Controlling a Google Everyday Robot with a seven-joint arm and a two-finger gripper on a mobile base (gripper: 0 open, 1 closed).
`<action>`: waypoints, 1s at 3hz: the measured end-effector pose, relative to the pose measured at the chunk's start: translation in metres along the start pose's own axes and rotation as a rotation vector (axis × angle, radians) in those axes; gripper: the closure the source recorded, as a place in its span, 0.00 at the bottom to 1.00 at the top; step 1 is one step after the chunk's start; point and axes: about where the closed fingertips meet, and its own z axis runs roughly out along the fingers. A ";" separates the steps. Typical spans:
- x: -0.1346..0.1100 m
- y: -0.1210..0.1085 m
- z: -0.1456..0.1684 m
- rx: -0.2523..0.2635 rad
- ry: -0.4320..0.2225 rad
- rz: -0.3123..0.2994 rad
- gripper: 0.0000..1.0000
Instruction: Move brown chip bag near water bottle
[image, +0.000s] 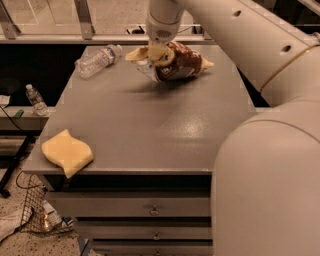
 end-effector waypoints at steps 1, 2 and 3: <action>-0.035 -0.027 0.013 0.016 -0.031 -0.058 1.00; -0.062 -0.039 0.028 0.008 -0.059 -0.101 1.00; -0.084 -0.045 0.038 0.005 -0.087 -0.140 1.00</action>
Offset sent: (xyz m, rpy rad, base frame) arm 0.0682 0.1021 0.0117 0.0196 -0.0304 0.1792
